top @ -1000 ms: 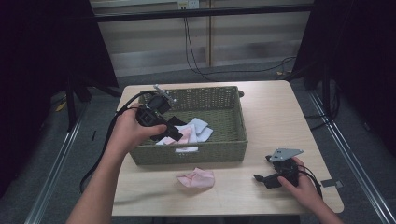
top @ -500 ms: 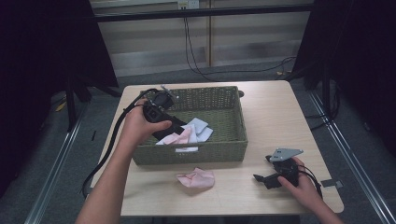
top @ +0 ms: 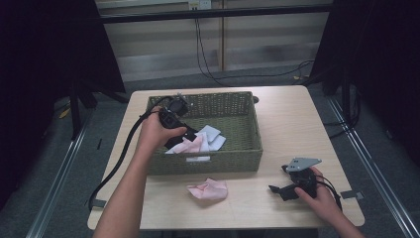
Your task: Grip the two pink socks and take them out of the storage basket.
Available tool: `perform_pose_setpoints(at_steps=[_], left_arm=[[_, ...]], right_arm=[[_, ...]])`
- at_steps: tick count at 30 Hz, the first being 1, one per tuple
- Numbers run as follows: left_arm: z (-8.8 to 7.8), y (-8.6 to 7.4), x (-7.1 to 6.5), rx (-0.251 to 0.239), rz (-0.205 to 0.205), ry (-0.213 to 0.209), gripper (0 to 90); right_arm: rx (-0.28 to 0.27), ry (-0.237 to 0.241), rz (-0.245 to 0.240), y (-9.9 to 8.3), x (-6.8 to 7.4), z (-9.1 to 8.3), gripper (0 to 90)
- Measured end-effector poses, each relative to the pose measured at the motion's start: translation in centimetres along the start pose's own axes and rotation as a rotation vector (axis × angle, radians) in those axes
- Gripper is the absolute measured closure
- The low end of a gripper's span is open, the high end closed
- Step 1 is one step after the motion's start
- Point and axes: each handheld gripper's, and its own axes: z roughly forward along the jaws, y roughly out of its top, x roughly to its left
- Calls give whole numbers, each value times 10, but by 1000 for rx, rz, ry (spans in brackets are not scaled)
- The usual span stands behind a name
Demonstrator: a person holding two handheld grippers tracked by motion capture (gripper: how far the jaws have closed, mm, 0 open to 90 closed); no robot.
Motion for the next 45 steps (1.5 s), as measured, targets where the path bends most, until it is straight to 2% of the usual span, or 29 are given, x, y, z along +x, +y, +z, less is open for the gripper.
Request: perform_pose_setpoints(at_steps=[5,7,8,13,18,20,24,26,31,32,35,38,41,43,45], left_arm=[[17,1,4,24,28,4,287],[19,0,5,25,23,3,285],[26,-2,10,18,2,-1,282],[37,-5,19,23,-28,10,279],[47,-4,20,31,-29,-3,263],[52,-3,19,39,-22,-6,288],[61,-2,20,37,-39,6,307],[64,-2,21,37,-33,15,322],[73,-3,25,79,-43,13,355],[75,-3,26,83,-57,14,355],[79,-4,27,100,-62,0,362],[83,-5,27,114,-74,0,407],[83,-5,27,118,-62,-3,548],[80,-4,24,118,-74,-11,661],[76,-4,23,120,-82,8,729]], right_arm=[[0,0,0,0,0,0,93],[0,0,0,0,0,0,93],[0,0,0,0,0,0,93],[0,0,0,0,0,0,93],[0,0,0,0,0,0,93],[0,0,0,0,0,0,93],[0,0,0,0,0,0,93],[0,0,0,0,0,0,93],[0,0,0,0,0,0,93],[0,0,0,0,0,0,93],[0,0,0,0,0,0,93],[0,0,0,0,0,0,93],[0,1,0,0,0,0,93],[0,1,0,0,0,0,93],[0,1,0,0,0,0,93]])
